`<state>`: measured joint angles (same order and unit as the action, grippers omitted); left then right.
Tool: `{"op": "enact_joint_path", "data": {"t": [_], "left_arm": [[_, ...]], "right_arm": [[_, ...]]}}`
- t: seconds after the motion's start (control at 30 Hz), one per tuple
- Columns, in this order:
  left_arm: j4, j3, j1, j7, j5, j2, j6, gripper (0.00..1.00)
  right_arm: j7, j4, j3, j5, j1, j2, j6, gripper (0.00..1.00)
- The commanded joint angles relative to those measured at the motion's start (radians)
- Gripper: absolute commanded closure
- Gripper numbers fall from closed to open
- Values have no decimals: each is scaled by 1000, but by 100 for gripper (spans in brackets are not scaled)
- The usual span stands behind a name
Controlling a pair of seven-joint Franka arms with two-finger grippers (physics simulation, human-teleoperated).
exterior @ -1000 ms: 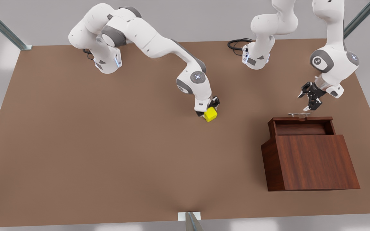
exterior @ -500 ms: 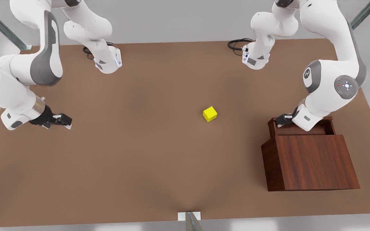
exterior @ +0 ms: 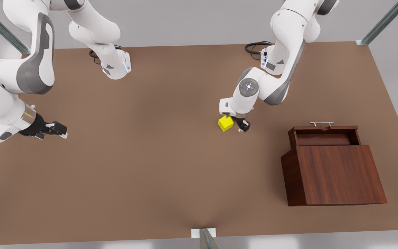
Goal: Open the drawer with left arm, place the square in the middle with right arm, and place the square in the drawer with left arm
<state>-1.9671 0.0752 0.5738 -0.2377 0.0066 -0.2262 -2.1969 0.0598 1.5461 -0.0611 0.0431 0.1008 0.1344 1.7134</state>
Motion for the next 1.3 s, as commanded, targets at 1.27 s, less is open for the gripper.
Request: {"op": "enact_joint_path", "data": {"t": [1.27], "left_arm": [[-104,-15,113,69,133,-226,-199,0]], "right_arm": [[-9,-72,4,-34,-4,33,6,0]]}}
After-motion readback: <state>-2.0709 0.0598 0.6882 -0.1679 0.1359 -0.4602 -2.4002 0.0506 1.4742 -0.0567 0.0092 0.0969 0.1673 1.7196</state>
